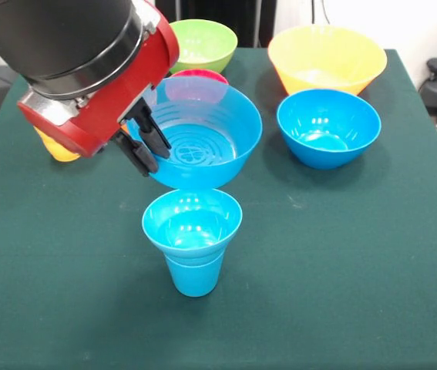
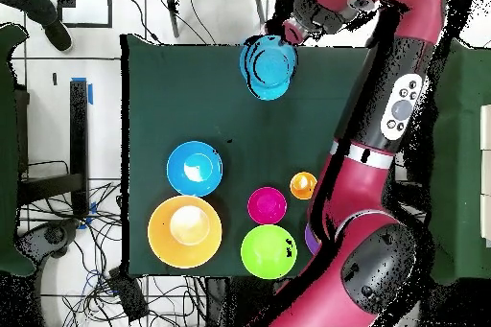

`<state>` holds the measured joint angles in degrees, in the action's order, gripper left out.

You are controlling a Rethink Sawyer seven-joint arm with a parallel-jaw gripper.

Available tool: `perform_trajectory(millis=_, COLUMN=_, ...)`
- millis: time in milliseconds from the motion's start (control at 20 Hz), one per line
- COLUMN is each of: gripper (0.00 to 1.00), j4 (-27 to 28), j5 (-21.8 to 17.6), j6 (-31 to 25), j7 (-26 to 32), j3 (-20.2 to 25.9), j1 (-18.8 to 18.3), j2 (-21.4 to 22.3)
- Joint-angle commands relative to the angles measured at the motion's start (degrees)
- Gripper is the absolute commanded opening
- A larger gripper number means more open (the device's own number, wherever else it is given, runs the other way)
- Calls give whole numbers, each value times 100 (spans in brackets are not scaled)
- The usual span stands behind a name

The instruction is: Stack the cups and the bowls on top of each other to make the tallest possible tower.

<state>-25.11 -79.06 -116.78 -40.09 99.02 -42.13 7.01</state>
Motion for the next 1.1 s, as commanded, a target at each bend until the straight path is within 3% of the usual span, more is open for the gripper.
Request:
perform_trajectory(millis=50, gripper=0, j4=681, j5=-98, j6=-388, j7=-839, j3=-674, j1=291, j2=-86)
perform_trajectory(millis=1100, gripper=0, j4=1200, j5=-270, j6=-248, j7=-418, j3=-71, j1=410, j2=-449)
